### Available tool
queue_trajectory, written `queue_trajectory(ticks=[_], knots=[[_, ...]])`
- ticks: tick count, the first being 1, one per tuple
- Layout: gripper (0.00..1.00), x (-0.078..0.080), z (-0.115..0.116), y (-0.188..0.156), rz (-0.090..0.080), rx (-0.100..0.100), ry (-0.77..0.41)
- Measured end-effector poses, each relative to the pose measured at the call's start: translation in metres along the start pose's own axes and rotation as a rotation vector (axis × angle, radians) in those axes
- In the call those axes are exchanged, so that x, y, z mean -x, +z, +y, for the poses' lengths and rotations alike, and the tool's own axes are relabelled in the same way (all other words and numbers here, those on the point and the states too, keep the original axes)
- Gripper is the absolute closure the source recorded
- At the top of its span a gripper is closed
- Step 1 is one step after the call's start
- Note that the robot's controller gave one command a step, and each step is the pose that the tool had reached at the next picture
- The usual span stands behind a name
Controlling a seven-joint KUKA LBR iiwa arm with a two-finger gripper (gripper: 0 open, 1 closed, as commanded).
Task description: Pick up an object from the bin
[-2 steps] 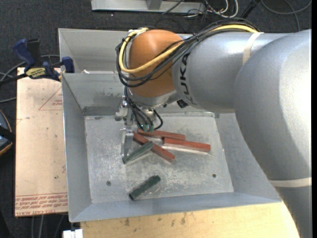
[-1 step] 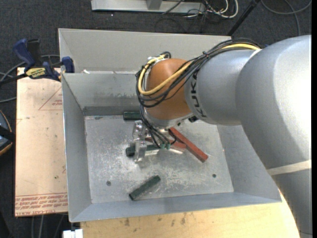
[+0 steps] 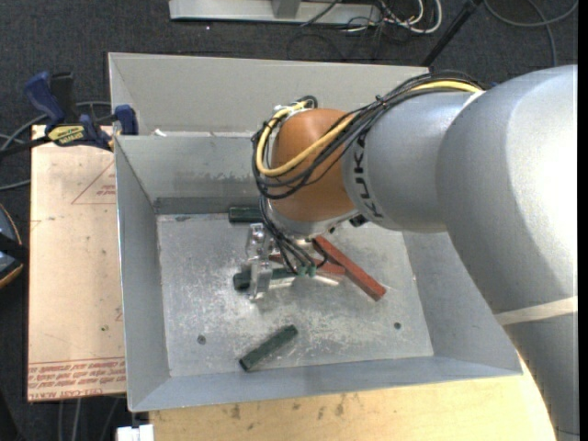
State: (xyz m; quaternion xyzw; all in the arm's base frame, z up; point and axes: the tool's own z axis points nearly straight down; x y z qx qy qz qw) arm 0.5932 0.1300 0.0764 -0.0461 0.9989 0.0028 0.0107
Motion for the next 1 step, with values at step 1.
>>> queue_trajectory(ticks=[1], knots=[[1.0,-0.009,-0.0024,-0.1984,0.022,-0.004,0.035]])
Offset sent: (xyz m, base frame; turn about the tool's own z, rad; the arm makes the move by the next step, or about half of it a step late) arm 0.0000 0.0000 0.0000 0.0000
